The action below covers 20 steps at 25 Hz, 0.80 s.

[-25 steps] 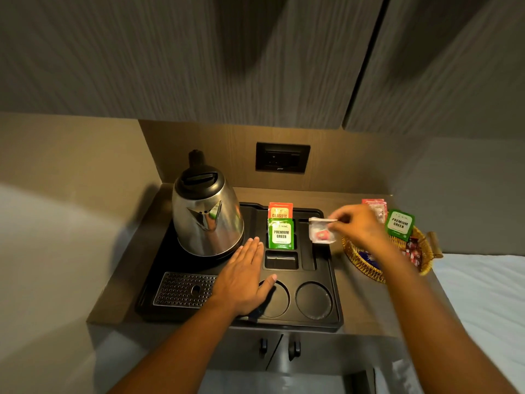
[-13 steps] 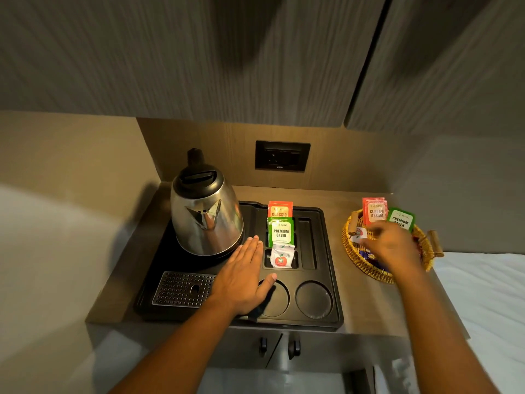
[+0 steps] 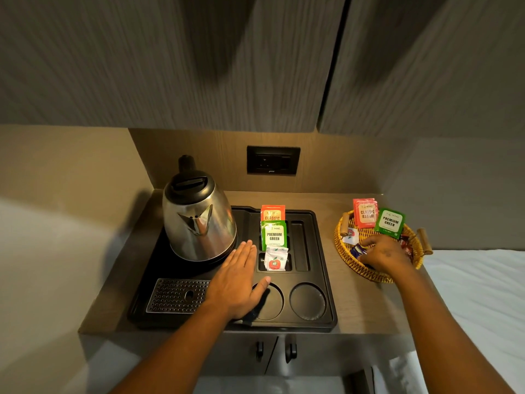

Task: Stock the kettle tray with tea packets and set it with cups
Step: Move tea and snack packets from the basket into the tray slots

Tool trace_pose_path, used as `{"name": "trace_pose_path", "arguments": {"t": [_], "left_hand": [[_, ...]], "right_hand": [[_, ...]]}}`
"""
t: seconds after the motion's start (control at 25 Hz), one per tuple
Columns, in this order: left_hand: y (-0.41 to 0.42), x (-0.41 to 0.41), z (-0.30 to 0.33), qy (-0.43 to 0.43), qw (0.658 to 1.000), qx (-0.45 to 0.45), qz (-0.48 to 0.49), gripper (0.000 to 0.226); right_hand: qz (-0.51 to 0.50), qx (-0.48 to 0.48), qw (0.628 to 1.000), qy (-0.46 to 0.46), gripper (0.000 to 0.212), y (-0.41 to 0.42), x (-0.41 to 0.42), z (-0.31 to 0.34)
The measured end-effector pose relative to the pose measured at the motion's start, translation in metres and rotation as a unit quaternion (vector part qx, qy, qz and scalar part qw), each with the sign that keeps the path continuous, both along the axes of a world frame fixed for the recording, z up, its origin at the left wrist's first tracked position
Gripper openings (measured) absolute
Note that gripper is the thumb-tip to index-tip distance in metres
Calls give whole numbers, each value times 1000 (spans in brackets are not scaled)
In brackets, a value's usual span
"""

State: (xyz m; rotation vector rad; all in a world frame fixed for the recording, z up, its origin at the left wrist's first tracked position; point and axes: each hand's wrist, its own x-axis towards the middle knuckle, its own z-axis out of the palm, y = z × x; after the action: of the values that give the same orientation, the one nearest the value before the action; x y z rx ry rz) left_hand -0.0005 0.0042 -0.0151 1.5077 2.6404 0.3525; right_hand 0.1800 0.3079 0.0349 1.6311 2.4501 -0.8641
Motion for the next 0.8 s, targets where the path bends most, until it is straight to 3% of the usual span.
{"name": "trace_pose_path", "arguments": {"t": [0.08, 0.32, 0.44, 0.64, 0.8], "left_hand": [[0, 0, 0, -1, 1000, 1, 0, 84], [1, -1, -3, 2, 1000, -1, 2, 85], [0, -1, -2, 2, 1000, 1, 3, 84], [0, -1, -1, -3, 1000, 5, 3, 83], [1, 0, -2, -3, 1000, 15, -2, 82]], "right_hand": [[-5, -9, 1000, 21, 19, -4, -3, 11], [25, 60, 981, 182, 30, -40, -38, 42], [9, 86, 961, 261, 17, -68, -86, 35], [-51, 63, 968, 236, 14, -93, -128, -6], [-19, 77, 983, 168, 8, -93, -127, -10]]}}
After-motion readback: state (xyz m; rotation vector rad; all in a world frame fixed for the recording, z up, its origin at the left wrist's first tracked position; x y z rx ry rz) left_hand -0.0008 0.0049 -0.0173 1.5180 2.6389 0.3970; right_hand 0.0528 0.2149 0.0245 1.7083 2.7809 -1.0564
